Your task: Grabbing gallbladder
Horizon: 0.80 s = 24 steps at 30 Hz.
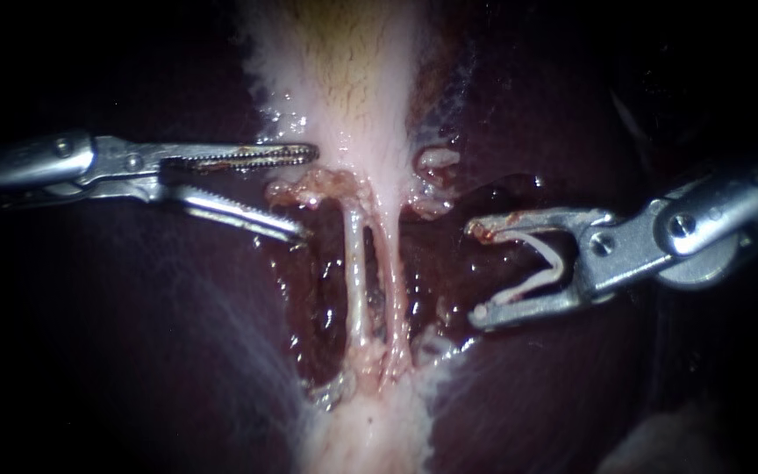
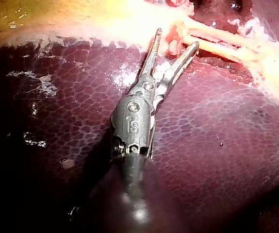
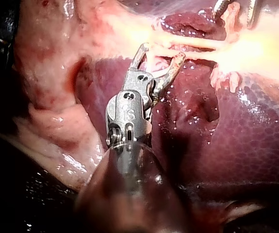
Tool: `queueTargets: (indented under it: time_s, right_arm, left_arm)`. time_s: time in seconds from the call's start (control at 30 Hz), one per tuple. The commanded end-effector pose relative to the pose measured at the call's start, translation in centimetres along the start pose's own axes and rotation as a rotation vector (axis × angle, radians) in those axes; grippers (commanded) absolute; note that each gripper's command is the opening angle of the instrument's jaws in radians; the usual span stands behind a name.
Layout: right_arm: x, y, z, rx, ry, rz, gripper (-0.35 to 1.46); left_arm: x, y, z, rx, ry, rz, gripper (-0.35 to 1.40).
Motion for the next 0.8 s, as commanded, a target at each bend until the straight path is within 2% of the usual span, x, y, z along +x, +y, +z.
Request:
queueTargets:
  time_s: [0.03, 0.5, 0.67, 0.73, 0.8]
  right_arm:
    - [0.00, 0.00, 0.00, 0.000, 0.000, 0.000, 0.49]
    - [0.00, 0.00, 0.00, 0.000, 0.000, 0.000, 0.49]
    - [0.00, 0.00, 0.00, 0.000, 0.000, 0.000, 0.49]
    - [0.00, 0.00, 0.00, 0.000, 0.000, 0.000, 0.49]
    - [0.00, 0.00, 0.00, 0.001, 0.000, 0.000, 0.49]
  left_arm:
    - [0.01, 0.00, 0.00, 0.002, 0.000, -0.001, 0.32]
    - [-0.02, -0.03, -0.02, 0.010, -0.001, -0.001, -0.35]
    - [0.01, -0.04, -0.08, 0.009, -0.004, -0.002, -0.35]
    - [0.05, -0.05, -0.13, 0.010, -0.004, -0.035, -0.35]
    - [0.10, -0.04, -0.18, 0.026, -0.017, -0.055, -0.35]
